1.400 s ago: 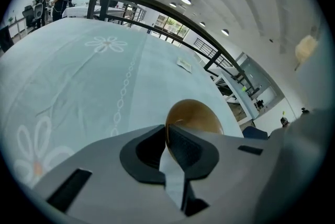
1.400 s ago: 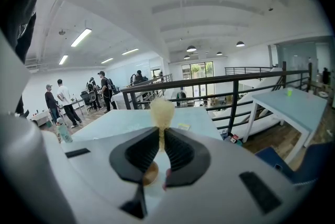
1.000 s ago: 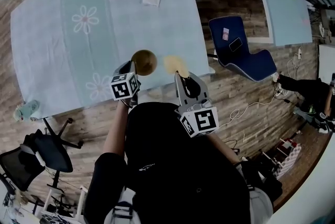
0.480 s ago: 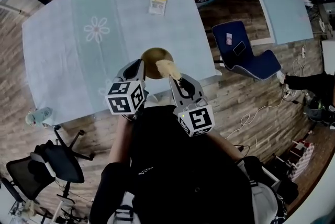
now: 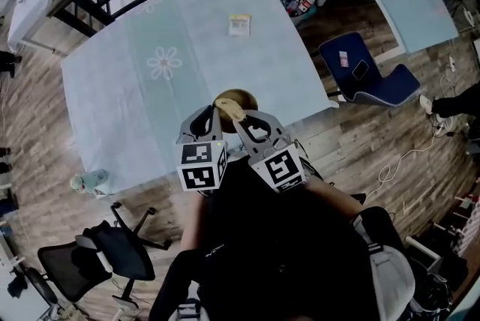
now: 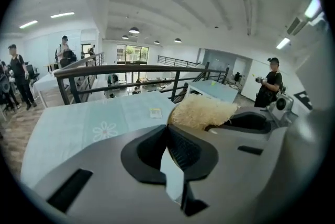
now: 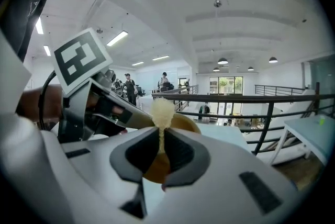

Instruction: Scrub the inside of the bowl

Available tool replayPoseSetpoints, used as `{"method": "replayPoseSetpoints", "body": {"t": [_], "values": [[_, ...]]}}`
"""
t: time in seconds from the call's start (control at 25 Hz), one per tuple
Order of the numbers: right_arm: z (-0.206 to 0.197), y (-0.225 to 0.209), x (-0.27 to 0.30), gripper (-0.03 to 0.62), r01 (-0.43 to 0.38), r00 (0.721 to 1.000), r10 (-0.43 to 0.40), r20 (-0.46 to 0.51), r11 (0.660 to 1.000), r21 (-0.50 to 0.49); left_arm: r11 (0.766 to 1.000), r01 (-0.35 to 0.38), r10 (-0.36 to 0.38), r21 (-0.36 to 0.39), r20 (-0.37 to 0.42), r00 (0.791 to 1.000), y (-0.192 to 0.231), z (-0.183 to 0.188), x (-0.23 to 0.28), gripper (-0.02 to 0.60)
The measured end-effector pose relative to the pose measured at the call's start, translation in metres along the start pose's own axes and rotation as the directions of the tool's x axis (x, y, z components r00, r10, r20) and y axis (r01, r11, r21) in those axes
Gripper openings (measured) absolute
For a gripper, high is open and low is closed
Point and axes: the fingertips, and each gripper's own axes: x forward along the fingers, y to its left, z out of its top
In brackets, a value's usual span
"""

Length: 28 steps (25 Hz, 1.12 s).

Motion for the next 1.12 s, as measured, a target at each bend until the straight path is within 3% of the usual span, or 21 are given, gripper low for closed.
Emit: {"method": "replayPoseSetpoints", "body": {"t": [0.2,0.44,0.8,1.12], "values": [[0.001,-0.001,-0.002,0.037,0.009,1.000,-0.009,0.005,1.000,-0.029,0.999,-0.013,0.013,0.042,-0.006,1.000,-0.002,-0.004,-0.010,0.021],[-0.002,-0.024,-0.012,0.037,0.112,0.994,-0.112,-0.013,0.993,-0.025,0.998,-0.002,0.002,0.057,0.002,1.000,-0.019,0.003,-0.007,0.021],[-0.013,-0.058,-0.026,0.037,0.266,0.962,-0.266,-0.067,0.964,-0.006,1.000,0.015,-0.014,0.007,-0.012,1.000,-0.027,-0.002,0.010,0.021],[-0.013,-0.060,-0.030,0.037,0.306,0.949,-0.309,-0.071,0.951,-0.039,0.999,-0.011,0.010,-0.049,-0.017,1.000,-0.019,-0.009,0.010,0.021]]}}
